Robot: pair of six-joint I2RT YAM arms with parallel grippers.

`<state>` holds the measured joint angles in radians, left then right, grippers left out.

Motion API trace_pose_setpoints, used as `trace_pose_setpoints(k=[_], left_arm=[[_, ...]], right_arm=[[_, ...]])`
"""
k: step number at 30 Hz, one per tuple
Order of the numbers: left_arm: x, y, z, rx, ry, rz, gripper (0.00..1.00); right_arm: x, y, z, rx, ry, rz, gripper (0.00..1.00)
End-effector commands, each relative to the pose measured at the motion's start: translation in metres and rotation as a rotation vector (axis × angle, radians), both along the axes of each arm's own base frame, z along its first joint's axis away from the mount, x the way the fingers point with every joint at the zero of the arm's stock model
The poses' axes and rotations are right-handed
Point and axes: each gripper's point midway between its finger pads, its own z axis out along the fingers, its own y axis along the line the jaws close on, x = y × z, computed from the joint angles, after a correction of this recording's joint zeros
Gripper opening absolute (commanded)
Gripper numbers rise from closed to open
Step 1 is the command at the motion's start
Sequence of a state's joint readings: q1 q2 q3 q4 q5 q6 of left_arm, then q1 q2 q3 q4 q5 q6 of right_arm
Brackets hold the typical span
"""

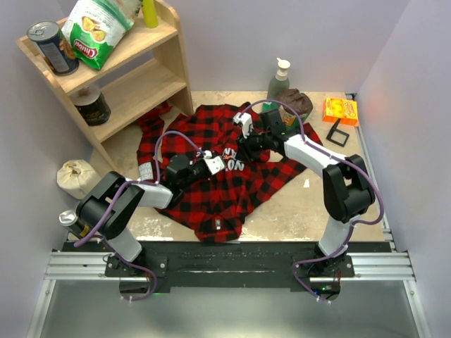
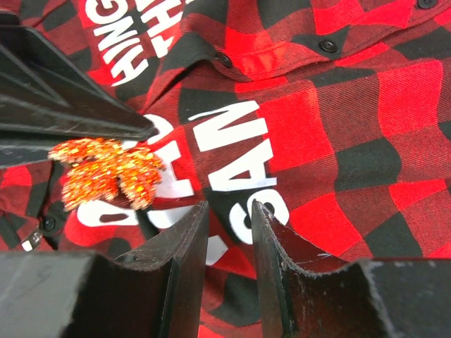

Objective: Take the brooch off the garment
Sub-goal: Remove the brooch from the clothes.

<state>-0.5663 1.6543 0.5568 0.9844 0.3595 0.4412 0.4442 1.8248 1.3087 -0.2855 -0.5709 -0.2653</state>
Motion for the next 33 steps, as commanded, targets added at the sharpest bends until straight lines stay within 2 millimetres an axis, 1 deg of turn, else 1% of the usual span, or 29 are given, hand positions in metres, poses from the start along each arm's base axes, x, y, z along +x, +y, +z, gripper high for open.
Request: trace_pose_setpoints(k=[1, 6, 10, 11, 15, 24, 33], left_arm=[[0.007, -0.003, 0.032, -0.104, -0.055, 0.033, 0.0], [0.01, -0.003, 0.031, -0.144, -0.024, 0.055, 0.0], [0.015, 0.002, 0.032, -0.162, -0.023, 0.095, 0.0], [0.015, 0.001, 0.034, -0.167, -0.029, 0.094, 0.0], [0.012, 0.001, 0.03, -0.167, -0.022, 0.087, 0.0], [0.005, -0.008, 0.021, -0.148, -0.009, 0.053, 0.0], [0.008, -0.005, 0.021, -0.196, 0.021, 0.09, 0.0]], right_arm=[[-0.008, 0.005, 0.027, 0.045, -0.044, 0.028, 0.35], [-0.015, 0.008, 0.026, 0.048, -0.037, 0.039, 0.35], [-0.015, 0.009, 0.025, 0.047, -0.035, 0.038, 0.35], [-0.015, 0.009, 0.024, 0.048, -0.034, 0.039, 0.35], [-0.015, 0.011, 0.024, 0.056, -0.029, 0.041, 0.35], [-0.019, 0.018, 0.03, 0.085, -0.021, 0.057, 0.35], [-0.03, 0.026, 0.038, 0.112, -0.009, 0.085, 0.35]])
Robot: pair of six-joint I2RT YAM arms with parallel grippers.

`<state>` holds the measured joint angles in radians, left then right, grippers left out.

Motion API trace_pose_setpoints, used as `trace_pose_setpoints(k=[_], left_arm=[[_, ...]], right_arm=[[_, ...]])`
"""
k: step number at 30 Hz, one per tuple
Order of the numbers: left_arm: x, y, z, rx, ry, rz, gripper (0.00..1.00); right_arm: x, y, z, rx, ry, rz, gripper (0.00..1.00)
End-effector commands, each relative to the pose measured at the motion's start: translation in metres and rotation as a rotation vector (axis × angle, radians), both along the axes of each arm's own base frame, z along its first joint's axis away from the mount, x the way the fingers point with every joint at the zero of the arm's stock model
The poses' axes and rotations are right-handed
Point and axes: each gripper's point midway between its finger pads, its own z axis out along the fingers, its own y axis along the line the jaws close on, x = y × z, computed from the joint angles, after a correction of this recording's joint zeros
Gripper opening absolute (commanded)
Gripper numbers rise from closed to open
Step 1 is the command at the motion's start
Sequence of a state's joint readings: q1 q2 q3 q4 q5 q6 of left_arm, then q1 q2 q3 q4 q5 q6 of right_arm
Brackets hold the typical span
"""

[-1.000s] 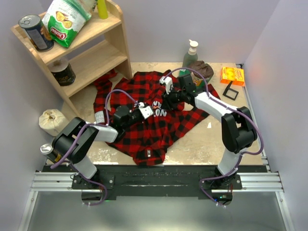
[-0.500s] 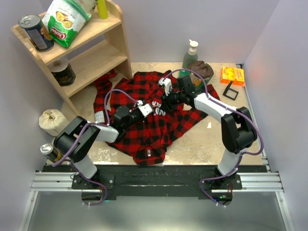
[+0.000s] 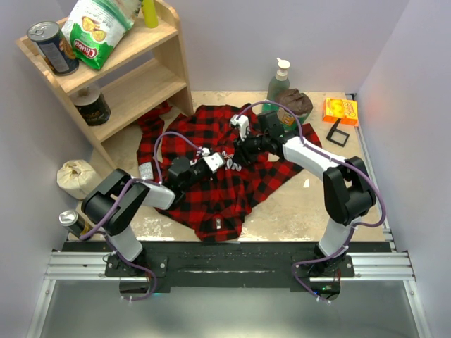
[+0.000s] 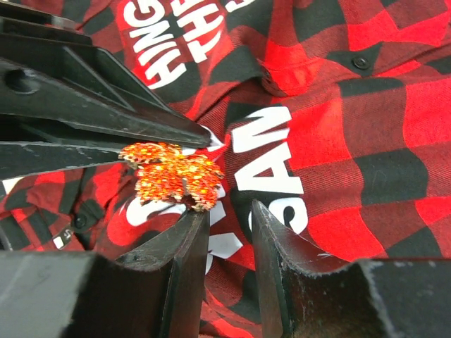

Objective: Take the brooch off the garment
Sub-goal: Remove the brooch from the clothes.

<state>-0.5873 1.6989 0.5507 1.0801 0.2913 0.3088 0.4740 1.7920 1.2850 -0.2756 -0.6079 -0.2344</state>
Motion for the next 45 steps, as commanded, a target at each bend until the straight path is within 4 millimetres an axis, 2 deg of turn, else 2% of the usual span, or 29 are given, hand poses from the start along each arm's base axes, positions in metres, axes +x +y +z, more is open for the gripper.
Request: trace_pose_setpoints(k=[1, 9, 15, 22, 26, 35, 39, 45], left_arm=[[0.007, -0.001, 0.023, -0.097, -0.039, 0.04, 0.0], [0.008, -0.003, 0.022, -0.134, 0.007, 0.052, 0.0], [-0.001, -0.01, 0.023, -0.174, 0.053, 0.001, 0.0], [-0.006, -0.014, 0.033, -0.263, 0.116, -0.052, 0.0], [-0.012, -0.017, 0.037, -0.317, 0.191, -0.117, 0.0], [-0.032, -0.028, 0.04, -0.345, 0.234, -0.247, 0.0], [-0.038, -0.031, 0.04, -0.354, 0.258, -0.292, 0.0], [-0.04, -0.031, 0.04, -0.373, 0.294, -0.334, 0.0]], right_arm=[[-0.013, 0.013, 0.029, 0.072, -0.027, 0.049, 0.35], [-0.016, 0.014, 0.03, 0.068, -0.027, 0.054, 0.35], [-0.019, 0.018, 0.027, 0.056, -0.018, 0.062, 0.35], [-0.024, 0.018, 0.023, 0.042, -0.016, 0.063, 0.35], [-0.033, 0.018, 0.022, 0.049, 0.005, 0.098, 0.35], [-0.052, 0.019, 0.024, 0.058, 0.052, 0.202, 0.36], [-0.056, 0.017, 0.034, 0.06, 0.026, 0.244, 0.36], [-0.074, 0.006, 0.044, 0.017, 0.039, 0.315, 0.39]])
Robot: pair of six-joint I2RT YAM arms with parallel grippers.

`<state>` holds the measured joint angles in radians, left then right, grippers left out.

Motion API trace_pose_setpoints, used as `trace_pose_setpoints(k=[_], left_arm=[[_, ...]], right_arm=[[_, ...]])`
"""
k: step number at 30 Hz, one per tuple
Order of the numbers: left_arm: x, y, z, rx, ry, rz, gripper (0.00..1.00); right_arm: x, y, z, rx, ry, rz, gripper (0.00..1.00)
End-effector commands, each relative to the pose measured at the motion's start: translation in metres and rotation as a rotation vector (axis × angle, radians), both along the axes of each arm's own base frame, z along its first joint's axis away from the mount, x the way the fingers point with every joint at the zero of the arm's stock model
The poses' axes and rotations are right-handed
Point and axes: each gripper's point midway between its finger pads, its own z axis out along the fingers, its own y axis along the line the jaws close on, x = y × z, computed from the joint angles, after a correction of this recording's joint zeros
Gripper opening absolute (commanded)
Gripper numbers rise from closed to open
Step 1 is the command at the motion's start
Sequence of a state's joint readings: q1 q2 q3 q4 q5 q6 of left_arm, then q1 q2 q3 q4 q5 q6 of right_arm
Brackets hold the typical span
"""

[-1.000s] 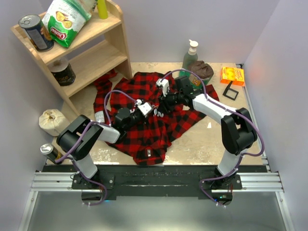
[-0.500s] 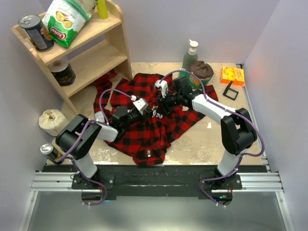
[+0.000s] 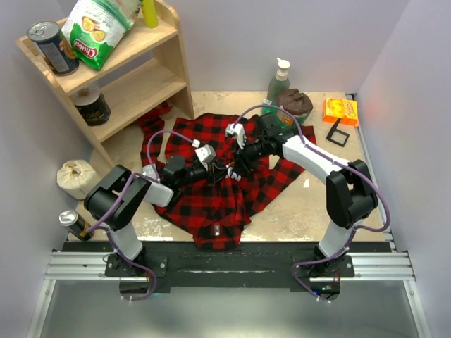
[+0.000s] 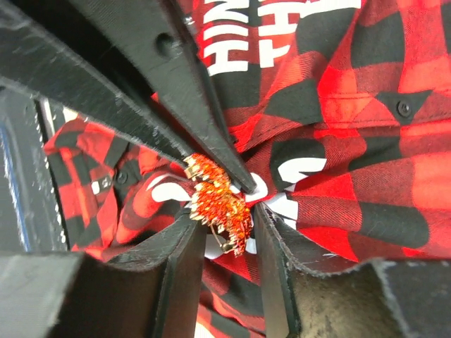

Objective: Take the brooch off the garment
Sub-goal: Remove the brooch from the clothes.

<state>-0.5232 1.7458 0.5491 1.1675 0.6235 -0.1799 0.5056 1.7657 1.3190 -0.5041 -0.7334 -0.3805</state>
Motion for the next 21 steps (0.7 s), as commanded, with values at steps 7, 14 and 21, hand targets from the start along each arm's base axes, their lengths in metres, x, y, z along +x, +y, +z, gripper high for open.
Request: trace_pose_setpoints(k=[7, 14, 21], left_arm=[[0.003, -0.007, 0.04, -0.132, -0.055, -0.091, 0.0], [0.005, -0.006, 0.042, -0.147, -0.037, -0.114, 0.0], [0.001, -0.007, 0.039, -0.15, -0.033, -0.139, 0.0]], right_arm=[[-0.036, -0.012, 0.046, -0.011, -0.063, 0.186, 0.44], [-0.016, -0.037, 0.058, -0.073, -0.19, 0.124, 0.45], [0.01, -0.057, 0.085, -0.059, -0.298, 0.047, 0.46]])
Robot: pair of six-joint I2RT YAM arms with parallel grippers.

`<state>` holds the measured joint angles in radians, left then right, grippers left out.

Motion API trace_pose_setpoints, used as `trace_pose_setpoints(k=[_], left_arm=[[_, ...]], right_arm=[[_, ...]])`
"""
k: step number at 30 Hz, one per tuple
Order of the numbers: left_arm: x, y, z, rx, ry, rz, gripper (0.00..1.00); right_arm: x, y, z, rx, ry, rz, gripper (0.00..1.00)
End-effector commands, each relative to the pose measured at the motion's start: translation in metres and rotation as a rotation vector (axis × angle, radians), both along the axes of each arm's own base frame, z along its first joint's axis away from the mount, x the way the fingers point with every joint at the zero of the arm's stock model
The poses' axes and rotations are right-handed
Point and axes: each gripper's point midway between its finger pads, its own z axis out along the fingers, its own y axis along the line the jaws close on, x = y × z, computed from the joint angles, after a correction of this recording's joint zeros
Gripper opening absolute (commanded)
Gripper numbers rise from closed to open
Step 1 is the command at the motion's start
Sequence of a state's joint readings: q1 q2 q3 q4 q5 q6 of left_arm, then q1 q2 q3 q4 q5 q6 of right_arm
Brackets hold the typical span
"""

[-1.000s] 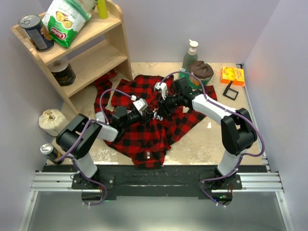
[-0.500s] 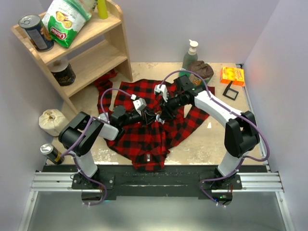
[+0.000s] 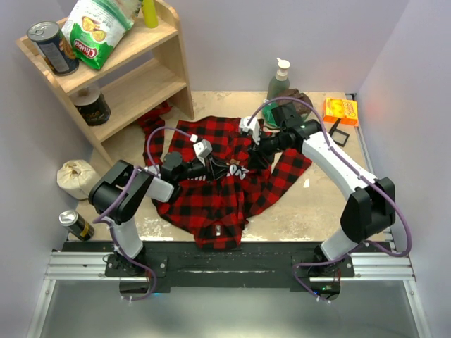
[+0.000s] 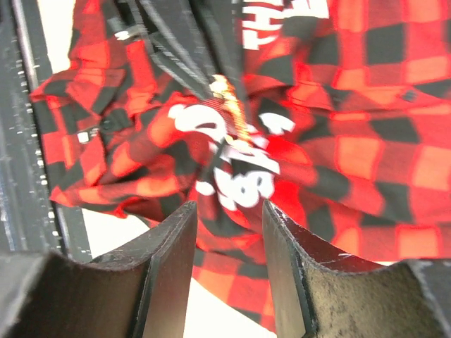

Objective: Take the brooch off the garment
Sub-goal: Remove the brooch from the clothes.

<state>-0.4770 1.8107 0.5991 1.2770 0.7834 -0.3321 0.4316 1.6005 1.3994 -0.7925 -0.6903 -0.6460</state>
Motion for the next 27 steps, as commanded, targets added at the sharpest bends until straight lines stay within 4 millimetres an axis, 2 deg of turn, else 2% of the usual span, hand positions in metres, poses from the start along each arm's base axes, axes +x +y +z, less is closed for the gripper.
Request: trace_pose_setpoints(k=[1, 9, 15, 23, 26, 27], left_arm=[[0.004, -0.003, 0.026, -0.06, -0.088, -0.019, 0.0], [-0.013, -0.006, 0.027, -0.101, -0.089, -0.11, 0.0], [-0.014, -0.006, 0.03, -0.108, -0.087, -0.123, 0.0], [-0.006, -0.002, 0.033, -0.117, -0.083, -0.091, 0.0], [-0.002, 0.002, 0.036, -0.125, -0.082, -0.066, 0.0], [0.0, 0.002, 0.037, -0.126, -0.08, -0.062, 0.0]], right_arm=[[0.019, -0.004, 0.029, 0.023, -0.125, -0.024, 0.46], [0.054, 0.013, 0.029, 0.085, -0.18, -0.078, 0.45], [0.072, 0.012, 0.014, 0.053, -0.211, -0.104, 0.45], [0.053, 0.009, -0.013, 0.03, -0.128, -0.1, 0.43], [0.04, 0.007, -0.018, 0.016, -0.107, -0.098, 0.42], [0.038, 0.007, -0.014, 0.023, -0.123, -0.105, 0.41]])
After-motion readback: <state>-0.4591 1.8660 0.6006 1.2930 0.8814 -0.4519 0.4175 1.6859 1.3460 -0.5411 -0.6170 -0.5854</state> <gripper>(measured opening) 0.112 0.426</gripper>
